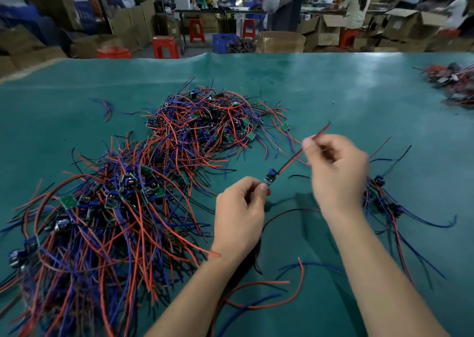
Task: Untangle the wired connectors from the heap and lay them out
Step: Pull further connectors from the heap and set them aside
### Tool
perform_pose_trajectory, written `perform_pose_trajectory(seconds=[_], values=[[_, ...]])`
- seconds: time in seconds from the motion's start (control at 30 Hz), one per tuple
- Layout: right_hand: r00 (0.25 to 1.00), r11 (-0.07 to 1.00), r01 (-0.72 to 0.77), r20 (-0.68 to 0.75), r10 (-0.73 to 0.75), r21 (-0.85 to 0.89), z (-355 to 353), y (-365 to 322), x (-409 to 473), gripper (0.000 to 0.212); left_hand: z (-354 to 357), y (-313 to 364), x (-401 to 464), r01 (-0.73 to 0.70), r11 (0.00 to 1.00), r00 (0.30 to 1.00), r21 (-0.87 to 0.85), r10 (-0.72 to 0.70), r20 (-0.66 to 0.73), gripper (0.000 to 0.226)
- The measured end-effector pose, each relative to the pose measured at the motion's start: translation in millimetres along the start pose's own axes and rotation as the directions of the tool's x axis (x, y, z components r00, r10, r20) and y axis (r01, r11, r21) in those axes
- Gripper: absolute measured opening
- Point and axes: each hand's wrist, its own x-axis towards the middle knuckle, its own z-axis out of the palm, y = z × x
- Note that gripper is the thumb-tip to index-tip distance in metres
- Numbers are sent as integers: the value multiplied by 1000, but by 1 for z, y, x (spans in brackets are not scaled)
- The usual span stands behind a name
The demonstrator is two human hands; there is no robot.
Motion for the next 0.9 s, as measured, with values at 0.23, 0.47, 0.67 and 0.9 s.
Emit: perform_pose_trajectory(seconds=[0.23, 0.47, 0.67, 0.9], values=[[845, 992, -90, -522, 121, 84, -22, 10, 20, 9, 2, 0, -2, -42, 998, 999, 46, 42, -7, 17], [924, 949, -304, 218, 315, -84, 10, -6, -9, 40, 2, 1, -2, 9, 999, 992, -44, -14, -124, 16], [882, 996, -85, 465, 75, 1, 25, -12, -32, 25, 2, 2, 0, -2, 996, 995, -87, -6, -96, 16], [996, 999, 10, -91, -5, 52, -5, -26, 0, 24, 6, 0, -4, -56, 998, 997, 7, 55, 48, 15]])
